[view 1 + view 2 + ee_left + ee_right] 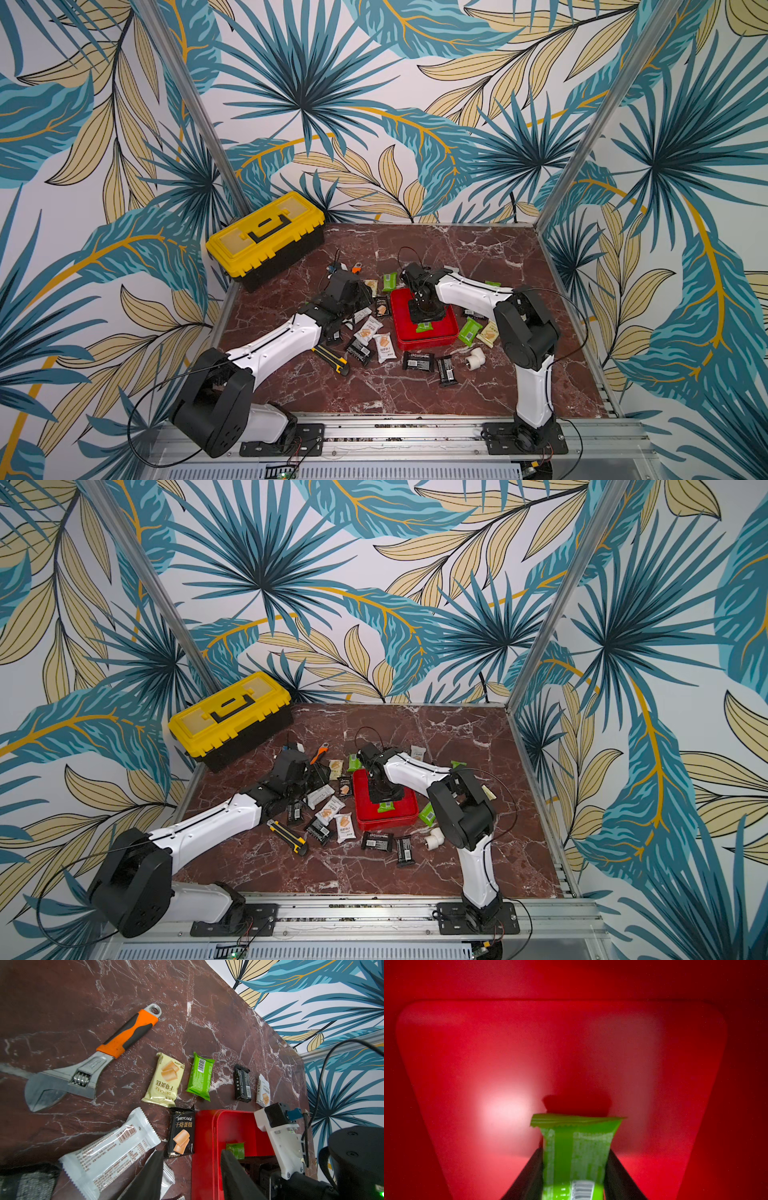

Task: Take the cookies out of the storage box
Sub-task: Pick up the cookie from the storage box, then place the cookie at the center of the board.

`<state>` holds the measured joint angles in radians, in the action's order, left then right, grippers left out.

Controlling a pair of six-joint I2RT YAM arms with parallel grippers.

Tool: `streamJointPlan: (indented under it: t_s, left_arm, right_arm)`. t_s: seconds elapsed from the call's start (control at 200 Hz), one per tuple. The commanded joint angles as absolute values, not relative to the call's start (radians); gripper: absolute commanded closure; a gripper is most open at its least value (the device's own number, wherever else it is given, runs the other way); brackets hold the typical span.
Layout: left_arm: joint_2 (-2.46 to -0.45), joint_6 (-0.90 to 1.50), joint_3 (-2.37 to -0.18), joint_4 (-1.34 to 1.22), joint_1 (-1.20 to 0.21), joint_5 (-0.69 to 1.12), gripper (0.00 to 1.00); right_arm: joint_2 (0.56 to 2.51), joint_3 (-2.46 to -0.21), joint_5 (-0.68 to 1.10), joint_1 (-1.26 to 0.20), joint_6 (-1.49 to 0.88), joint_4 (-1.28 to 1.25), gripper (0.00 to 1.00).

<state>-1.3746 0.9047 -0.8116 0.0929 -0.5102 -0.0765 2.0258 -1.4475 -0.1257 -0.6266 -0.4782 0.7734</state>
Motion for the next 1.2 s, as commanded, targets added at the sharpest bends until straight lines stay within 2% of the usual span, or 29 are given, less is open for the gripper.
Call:
streamJointPlan:
  t_s: [0.0,0.406,0.596,0.796,0.891,1.197]
  left_arm:
    - [-1.34,0.879,-0.795,0.077,-0.504,-0.111,0.51]
    - [-1.288,0.889,-0.779,0.099,-0.499,-0.2,0.51]
    - [-1.194,0.936,-0.761,0.173,-0.499,-0.326,0.51]
    - [-1.064,0.968,-0.693,0.217,-0.496,-0.433,0.51]
    - [-1.006,0.994,-0.66,0.254,-0.492,-0.457,0.51]
    - [-0.808,1.121,-0.602,0.481,-0.489,-0.518,0.51]
  right_arm:
    - [2.003,-1.431,-0.147,-0.632,-0.48,0.77,0.54]
    - [1.894,-1.413,-0.147,-0.638,-0.472,0.79,0.58]
    - [1.793,-1.41,-0.181,-0.679,-0.422,0.819,0.58]
    - [1.686,-1.376,-0.202,-0.797,-0.299,0.83,0.58]
    - [1.663,-1.357,-0.194,-0.904,-0.231,0.831,0.58]
    - [1.732,-1.304,-0.145,-1.136,-0.14,0.764,0.58]
